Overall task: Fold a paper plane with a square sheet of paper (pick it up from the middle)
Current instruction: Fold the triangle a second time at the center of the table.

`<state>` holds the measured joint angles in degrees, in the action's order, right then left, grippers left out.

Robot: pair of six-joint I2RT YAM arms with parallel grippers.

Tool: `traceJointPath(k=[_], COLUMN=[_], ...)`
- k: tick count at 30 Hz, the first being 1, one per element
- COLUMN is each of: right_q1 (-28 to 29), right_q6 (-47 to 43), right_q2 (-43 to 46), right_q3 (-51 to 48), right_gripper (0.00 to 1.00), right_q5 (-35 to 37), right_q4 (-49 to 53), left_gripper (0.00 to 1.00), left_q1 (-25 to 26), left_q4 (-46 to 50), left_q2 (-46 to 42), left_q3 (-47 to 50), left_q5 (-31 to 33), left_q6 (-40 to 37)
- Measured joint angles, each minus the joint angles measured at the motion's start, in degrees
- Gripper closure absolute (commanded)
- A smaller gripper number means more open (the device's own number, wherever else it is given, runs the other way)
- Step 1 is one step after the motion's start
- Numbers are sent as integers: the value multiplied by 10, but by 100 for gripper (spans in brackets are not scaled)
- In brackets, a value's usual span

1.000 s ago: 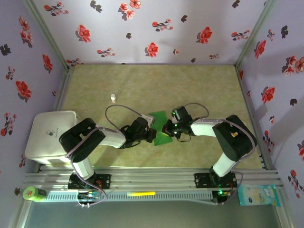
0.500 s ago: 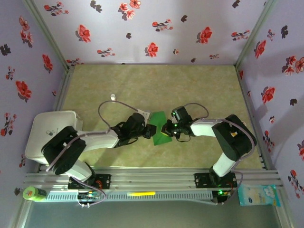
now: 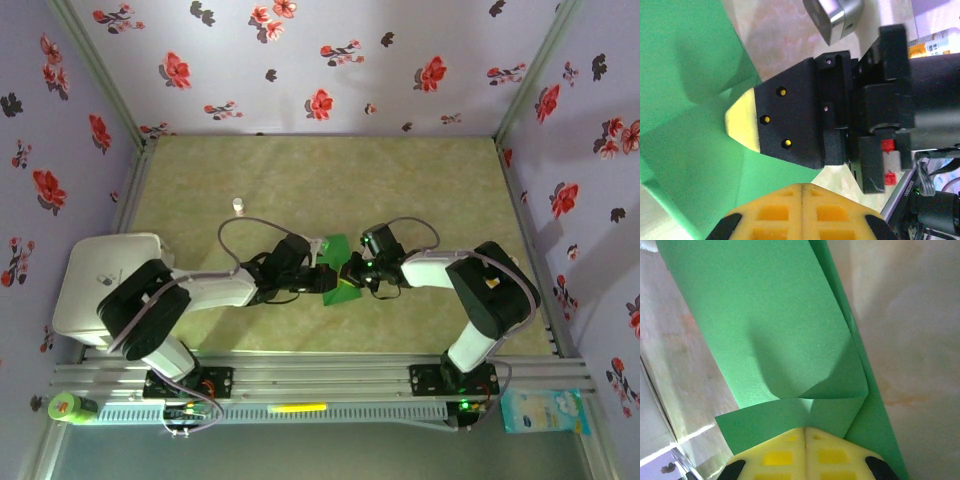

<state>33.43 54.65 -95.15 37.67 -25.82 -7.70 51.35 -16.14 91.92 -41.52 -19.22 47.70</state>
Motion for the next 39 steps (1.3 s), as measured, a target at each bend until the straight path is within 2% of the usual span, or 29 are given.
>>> traceJointPath(k=[14, 39], right_q1=[0, 0], right_q6=[0, 0], right_q2=[1, 1], right_q3=[0, -2], right_gripper=[99, 98], right_q5=[1, 1], right_q4=[0, -2], left_gripper=[98, 96], left_q1=[0, 0], left_q4=[5, 21], left_q2=[67, 84], left_q3=[-21, -9], left_q5=[-29, -16], left_q6=[20, 13])
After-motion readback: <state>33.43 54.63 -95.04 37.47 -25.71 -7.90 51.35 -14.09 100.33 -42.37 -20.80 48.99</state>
